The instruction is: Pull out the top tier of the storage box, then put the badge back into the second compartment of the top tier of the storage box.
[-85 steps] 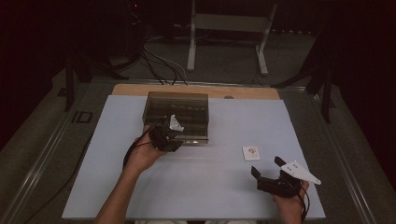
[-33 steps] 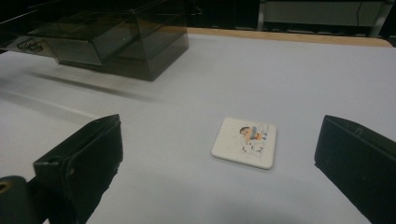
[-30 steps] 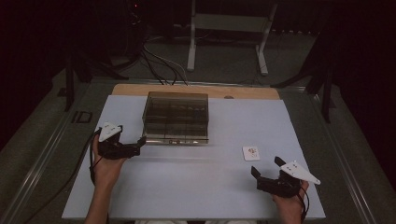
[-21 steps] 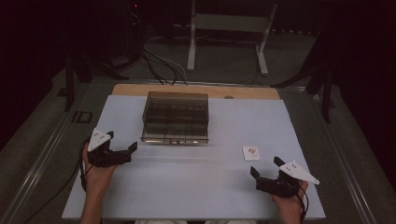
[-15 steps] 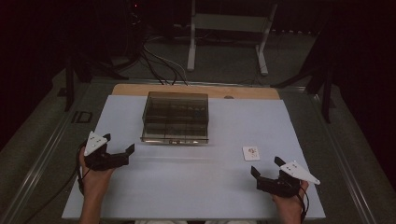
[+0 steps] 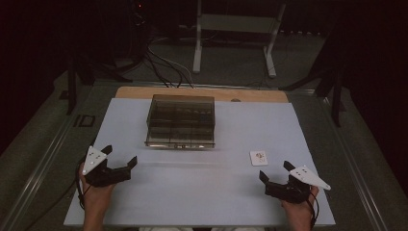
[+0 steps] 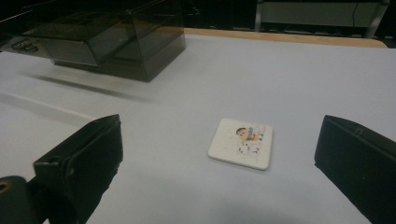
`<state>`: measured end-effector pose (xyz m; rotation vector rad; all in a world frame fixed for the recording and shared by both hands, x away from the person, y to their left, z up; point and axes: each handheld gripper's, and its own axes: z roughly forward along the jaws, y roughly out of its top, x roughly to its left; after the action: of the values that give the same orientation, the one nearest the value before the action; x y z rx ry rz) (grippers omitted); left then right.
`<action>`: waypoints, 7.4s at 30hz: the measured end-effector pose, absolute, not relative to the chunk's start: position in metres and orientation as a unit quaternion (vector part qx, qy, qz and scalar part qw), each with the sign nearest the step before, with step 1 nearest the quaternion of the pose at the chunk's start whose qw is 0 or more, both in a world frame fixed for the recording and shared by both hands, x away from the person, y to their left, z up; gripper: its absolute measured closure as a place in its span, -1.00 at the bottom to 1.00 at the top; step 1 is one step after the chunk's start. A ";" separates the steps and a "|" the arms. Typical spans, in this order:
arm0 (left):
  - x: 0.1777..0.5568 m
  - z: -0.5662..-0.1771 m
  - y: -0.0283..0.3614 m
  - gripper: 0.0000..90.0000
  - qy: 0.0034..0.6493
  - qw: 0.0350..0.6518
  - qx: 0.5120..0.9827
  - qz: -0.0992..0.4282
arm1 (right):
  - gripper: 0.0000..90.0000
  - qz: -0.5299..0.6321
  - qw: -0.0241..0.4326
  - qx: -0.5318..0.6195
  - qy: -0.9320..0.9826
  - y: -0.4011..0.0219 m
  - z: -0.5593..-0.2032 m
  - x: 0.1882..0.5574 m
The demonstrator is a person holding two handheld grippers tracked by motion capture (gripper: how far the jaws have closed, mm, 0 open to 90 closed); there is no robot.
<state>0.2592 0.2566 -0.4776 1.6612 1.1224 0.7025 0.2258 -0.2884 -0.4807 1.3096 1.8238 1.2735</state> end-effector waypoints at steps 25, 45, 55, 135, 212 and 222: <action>0.251 -0.475 0.266 -0.97 0.473 0.477 0.674 0.308 | -0.97 0.450 0.253 0.507 0.691 -0.283 -0.459 0.268; 0.250 -0.475 0.265 -0.97 0.475 0.470 0.674 0.315 | -0.97 0.406 0.224 0.527 0.713 -0.270 -0.451 0.296; 0.251 -0.476 0.266 -0.97 0.478 0.468 0.673 0.316 | -0.97 0.358 0.207 0.539 0.734 -0.261 -0.458 0.314; 0.250 -0.477 0.266 -0.97 0.480 0.467 0.674 0.313 | -0.26 0.153 0.118 0.588 0.786 -0.249 -0.497 0.359; 0.250 -0.477 0.267 -0.97 0.478 0.467 0.677 0.308 | -0.26 0.263 0.125 0.515 0.806 -0.203 -0.419 0.364; 0.250 -0.477 0.268 -0.97 0.479 0.468 0.676 0.308 | -0.26 0.270 0.128 0.511 0.806 -0.196 -0.411 0.365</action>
<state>0.2496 0.2676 -0.4767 1.6580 1.1755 0.7545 0.3652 -0.1962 -0.4108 1.4855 2.3449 0.7862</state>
